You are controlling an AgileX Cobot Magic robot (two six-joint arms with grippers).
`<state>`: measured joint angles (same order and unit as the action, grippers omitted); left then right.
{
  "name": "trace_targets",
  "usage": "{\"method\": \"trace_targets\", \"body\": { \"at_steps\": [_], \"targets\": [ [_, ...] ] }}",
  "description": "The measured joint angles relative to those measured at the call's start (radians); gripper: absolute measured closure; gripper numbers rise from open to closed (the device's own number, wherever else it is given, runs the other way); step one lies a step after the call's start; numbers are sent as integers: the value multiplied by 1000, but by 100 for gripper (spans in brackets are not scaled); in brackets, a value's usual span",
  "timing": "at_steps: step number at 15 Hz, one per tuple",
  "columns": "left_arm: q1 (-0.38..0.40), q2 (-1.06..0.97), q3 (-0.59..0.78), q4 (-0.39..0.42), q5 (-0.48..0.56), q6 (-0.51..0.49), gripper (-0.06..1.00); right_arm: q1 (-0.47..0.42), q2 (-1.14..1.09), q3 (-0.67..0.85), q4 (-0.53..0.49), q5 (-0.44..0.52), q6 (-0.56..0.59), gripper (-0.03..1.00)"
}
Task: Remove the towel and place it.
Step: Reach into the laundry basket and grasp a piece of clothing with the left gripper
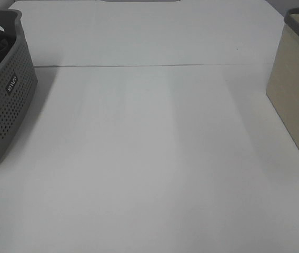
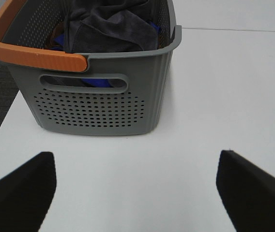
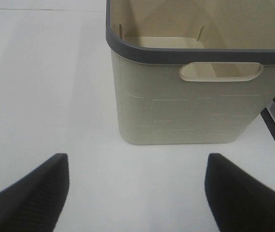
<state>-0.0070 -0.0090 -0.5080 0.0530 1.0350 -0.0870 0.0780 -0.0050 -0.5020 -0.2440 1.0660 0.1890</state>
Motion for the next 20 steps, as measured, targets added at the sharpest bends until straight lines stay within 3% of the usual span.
{"method": "trace_targets", "body": {
  "at_steps": [7, 10, 14, 15, 17, 20],
  "targets": [
    [0, 0, 0, 0, 1, 3, 11, 0, 0, 0, 0, 0, 0, 21],
    [0, 34, -43, -30, 31, 71, 11, 0, 0, 0, 0, 0, 0, 21],
    [0, 289, -206, -53, 143, 212, 11, 0, 0, 0, 0, 0, 0, 21],
    [0, 494, -307, -60, 179, 315, 11, 0, 0, 0, 0, 0, 0, 21],
    [0, 678, -421, -60, 181, 431, 11, 0, 0, 0, 0, 0, 0, 21],
    [0, 888, -573, -31, 181, 519, 11, 0, 0, 0, 0, 0, 0, 21]
  ]
}}
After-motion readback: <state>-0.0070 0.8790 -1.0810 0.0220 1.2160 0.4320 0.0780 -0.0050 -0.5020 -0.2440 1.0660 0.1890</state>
